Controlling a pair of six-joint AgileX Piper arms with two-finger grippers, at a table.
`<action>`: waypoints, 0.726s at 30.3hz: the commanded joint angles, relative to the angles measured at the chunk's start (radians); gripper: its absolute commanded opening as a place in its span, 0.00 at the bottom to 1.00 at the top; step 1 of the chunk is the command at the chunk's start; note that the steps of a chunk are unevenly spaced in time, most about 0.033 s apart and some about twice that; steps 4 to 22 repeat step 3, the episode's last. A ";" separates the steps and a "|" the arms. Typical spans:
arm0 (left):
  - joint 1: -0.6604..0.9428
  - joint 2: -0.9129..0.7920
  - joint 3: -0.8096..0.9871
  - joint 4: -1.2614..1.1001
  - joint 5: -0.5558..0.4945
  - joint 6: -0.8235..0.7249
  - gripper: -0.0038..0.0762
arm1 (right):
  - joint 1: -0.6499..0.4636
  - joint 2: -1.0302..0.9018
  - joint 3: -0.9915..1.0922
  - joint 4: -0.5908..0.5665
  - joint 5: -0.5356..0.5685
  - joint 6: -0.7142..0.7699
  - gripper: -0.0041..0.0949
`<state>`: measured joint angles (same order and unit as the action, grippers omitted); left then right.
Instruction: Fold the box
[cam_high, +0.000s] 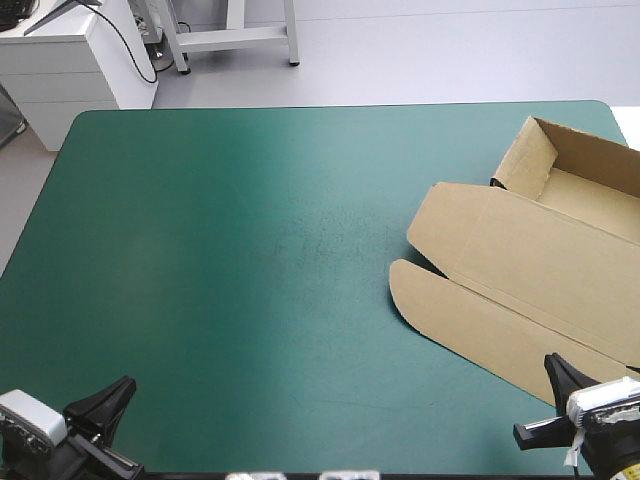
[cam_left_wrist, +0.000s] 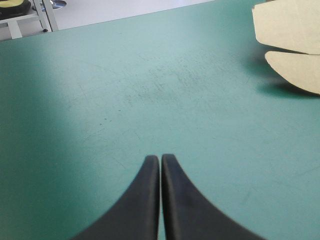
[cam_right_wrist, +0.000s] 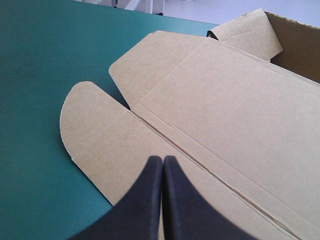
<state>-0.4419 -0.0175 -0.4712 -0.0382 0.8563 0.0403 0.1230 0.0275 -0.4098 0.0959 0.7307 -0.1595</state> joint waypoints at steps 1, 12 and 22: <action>-0.004 -0.005 0.025 -0.034 -0.118 0.001 0.04 | 0.002 0.014 -0.025 -0.004 -0.074 -0.004 0.02; -0.004 -0.005 0.027 -0.036 -0.132 0.001 0.04 | 0.002 0.014 -0.025 -0.004 -0.074 -0.004 0.02; -0.004 -0.005 0.027 -0.036 -0.132 0.001 0.04 | 0.002 0.014 -0.025 -0.004 -0.074 -0.004 0.02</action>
